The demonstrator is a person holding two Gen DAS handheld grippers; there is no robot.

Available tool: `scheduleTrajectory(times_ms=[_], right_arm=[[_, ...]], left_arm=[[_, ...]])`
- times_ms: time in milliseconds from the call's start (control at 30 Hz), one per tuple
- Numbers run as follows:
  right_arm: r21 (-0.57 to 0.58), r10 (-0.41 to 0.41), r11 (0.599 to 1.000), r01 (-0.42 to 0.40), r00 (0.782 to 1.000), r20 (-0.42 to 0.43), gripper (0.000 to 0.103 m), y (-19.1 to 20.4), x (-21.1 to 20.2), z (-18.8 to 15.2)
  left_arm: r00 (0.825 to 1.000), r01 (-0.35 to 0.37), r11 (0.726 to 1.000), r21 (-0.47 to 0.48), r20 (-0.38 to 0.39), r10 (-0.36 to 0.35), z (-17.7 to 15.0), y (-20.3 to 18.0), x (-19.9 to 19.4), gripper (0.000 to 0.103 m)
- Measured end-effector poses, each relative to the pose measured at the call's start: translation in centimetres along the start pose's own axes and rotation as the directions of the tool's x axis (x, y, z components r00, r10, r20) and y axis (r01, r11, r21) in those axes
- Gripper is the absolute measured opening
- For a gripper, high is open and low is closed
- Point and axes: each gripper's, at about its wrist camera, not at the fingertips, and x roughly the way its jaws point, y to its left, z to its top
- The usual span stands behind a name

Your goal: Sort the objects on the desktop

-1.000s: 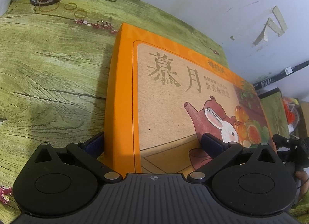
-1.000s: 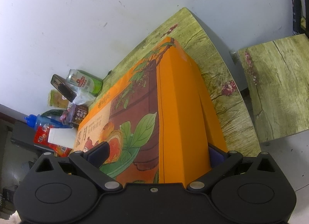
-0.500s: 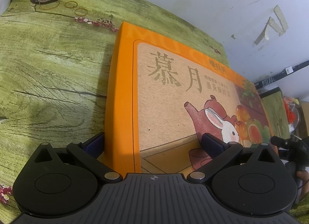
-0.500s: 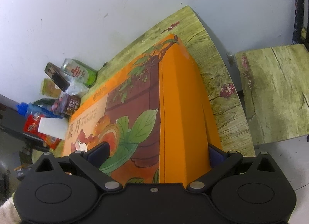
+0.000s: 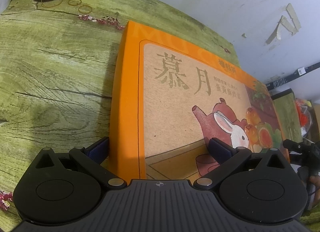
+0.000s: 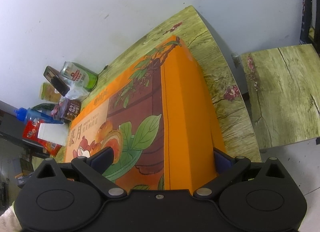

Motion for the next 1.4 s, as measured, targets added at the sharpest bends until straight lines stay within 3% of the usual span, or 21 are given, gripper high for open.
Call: scheduleTrajectory(times_ms=[933,1200,1400], right_arm=[[0.017,-0.042,0.999,0.042,0.999,0.020,0.102,-0.9,-0.3,0.3],[-0.025,-0.141,0.989,0.143,0.988,0.062,0.102,-0.4,-0.9,0.6],[-0.088,-0.208,0.971,0.223,0.966,0.154,0.102,0.7,-1.1,0.1]], left_arm=[[0.999,-0.047,0.999,0.020,0.003,0.047,0.3,-0.7,-0.9,0.103],[0.992,-0.107,0.993,0.053,0.068,0.104,0.1,-0.8,-1.4,0.103],[0.973,-0.202,0.975,0.095,0.132,0.189,-0.2,-1.4,-1.3,0.103]])
